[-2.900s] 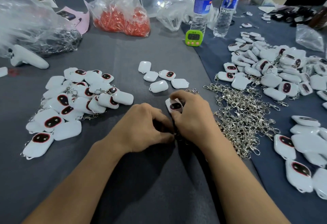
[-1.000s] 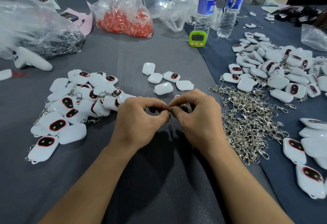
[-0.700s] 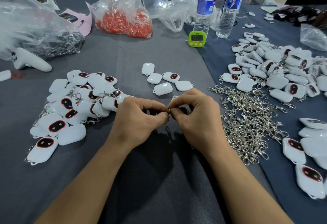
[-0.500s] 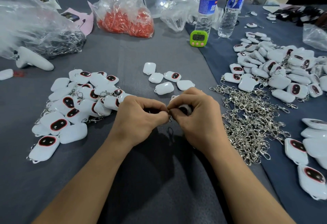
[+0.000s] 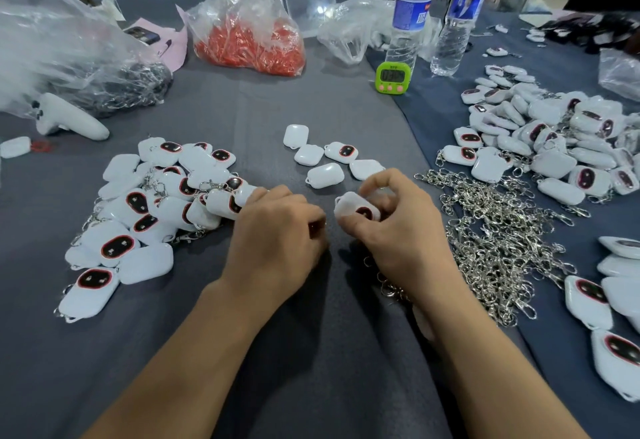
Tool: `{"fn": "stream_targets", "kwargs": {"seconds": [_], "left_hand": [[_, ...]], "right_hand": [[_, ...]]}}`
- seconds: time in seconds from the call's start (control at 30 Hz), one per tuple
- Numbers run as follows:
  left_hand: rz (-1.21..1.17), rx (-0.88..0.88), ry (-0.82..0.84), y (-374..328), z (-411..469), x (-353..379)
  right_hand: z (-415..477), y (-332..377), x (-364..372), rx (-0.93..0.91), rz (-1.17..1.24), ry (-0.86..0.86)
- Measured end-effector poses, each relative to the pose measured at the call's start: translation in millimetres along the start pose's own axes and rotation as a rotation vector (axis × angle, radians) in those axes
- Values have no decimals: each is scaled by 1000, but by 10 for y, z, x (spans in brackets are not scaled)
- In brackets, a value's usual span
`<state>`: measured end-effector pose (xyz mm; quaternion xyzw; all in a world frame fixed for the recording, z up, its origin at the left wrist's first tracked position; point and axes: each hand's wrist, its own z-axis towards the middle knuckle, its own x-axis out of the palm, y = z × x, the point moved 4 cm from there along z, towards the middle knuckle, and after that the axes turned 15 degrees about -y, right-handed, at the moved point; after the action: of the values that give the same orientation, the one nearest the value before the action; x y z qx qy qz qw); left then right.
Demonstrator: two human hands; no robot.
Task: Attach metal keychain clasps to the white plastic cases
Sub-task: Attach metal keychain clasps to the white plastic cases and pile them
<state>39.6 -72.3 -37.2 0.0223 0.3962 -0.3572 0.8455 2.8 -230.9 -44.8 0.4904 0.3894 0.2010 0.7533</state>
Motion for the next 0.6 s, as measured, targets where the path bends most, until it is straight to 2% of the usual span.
{"fn": "stream_targets", "kwargs": {"seconds": [0.1, 0.27, 0.6], "left_hand": [[-111, -20, 92, 24, 17, 65], [-234, -37, 118, 63, 12, 70], [-274, -58, 127, 65, 12, 64]], "right_hand": [[36, -39, -27, -1, -44, 16], [19, -17, 1, -55, -106, 51], [-3, 32, 12, -84, -147, 102]]}}
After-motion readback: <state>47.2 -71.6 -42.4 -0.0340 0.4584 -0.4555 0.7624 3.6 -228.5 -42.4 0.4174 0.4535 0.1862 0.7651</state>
